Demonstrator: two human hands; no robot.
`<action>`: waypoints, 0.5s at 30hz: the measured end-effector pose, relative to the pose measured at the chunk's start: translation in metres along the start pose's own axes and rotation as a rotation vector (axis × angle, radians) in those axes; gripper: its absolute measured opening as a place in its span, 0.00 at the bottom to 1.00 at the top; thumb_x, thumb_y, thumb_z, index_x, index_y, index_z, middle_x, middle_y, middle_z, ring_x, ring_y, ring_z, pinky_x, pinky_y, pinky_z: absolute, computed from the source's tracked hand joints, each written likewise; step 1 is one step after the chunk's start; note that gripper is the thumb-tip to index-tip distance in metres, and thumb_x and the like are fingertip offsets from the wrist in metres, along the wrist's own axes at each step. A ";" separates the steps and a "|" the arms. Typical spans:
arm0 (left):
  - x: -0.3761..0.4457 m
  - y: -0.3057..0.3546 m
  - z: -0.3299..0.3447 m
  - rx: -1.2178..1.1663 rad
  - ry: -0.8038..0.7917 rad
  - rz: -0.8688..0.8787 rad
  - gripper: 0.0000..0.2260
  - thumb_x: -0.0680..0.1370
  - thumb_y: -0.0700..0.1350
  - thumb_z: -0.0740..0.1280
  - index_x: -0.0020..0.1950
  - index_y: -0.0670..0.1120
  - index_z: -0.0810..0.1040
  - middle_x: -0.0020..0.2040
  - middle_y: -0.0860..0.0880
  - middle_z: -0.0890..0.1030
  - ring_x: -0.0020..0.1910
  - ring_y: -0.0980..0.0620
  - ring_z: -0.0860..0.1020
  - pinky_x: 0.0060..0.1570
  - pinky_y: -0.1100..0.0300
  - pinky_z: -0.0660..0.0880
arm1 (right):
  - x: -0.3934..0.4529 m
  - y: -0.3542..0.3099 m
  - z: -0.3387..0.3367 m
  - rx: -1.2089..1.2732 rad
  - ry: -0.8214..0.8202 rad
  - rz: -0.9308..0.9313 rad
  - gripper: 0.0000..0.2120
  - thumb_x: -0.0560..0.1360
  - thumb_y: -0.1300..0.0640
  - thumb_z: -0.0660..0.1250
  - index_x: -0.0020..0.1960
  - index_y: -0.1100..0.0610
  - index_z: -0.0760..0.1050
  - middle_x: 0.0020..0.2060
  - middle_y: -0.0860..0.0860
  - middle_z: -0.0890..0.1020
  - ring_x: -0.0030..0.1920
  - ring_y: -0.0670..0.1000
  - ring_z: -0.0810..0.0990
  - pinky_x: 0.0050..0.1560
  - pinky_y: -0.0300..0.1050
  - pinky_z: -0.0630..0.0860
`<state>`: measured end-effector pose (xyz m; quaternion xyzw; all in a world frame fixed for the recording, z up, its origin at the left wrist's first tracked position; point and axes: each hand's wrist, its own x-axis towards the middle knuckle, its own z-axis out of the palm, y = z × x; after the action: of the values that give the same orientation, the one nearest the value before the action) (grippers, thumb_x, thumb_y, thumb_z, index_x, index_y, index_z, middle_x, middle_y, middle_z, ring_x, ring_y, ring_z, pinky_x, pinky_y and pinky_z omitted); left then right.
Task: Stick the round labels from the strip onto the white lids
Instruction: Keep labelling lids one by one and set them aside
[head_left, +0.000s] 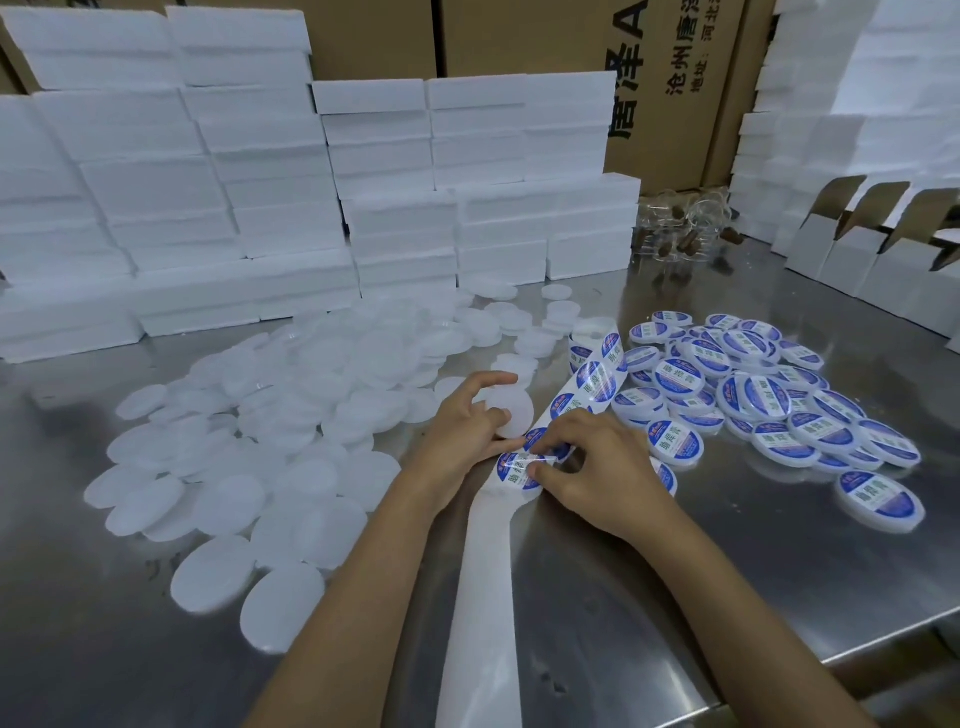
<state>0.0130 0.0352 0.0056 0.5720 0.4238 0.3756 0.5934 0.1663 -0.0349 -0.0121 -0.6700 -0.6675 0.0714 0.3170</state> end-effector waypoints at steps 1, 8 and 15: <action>0.000 0.000 0.000 0.015 -0.001 0.006 0.18 0.82 0.34 0.60 0.62 0.54 0.78 0.64 0.37 0.77 0.54 0.43 0.84 0.53 0.53 0.83 | 0.000 -0.001 0.001 0.003 0.005 -0.001 0.06 0.73 0.49 0.73 0.50 0.46 0.81 0.48 0.39 0.78 0.53 0.43 0.72 0.59 0.46 0.62; 0.001 0.000 0.000 0.017 -0.009 0.031 0.18 0.83 0.33 0.58 0.63 0.53 0.78 0.63 0.38 0.77 0.51 0.41 0.85 0.51 0.52 0.83 | -0.001 -0.008 0.003 0.064 -0.018 0.050 0.06 0.74 0.54 0.72 0.49 0.46 0.78 0.44 0.38 0.75 0.50 0.42 0.72 0.63 0.50 0.68; 0.004 0.000 -0.001 -0.003 0.008 0.047 0.19 0.82 0.34 0.59 0.63 0.55 0.78 0.61 0.40 0.78 0.50 0.41 0.86 0.53 0.49 0.83 | -0.001 -0.013 0.001 0.158 0.008 0.030 0.10 0.72 0.61 0.71 0.44 0.47 0.74 0.45 0.42 0.77 0.50 0.45 0.74 0.59 0.49 0.71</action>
<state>0.0131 0.0390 0.0054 0.5797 0.4118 0.3922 0.5835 0.1541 -0.0370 -0.0064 -0.6530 -0.6485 0.1256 0.3705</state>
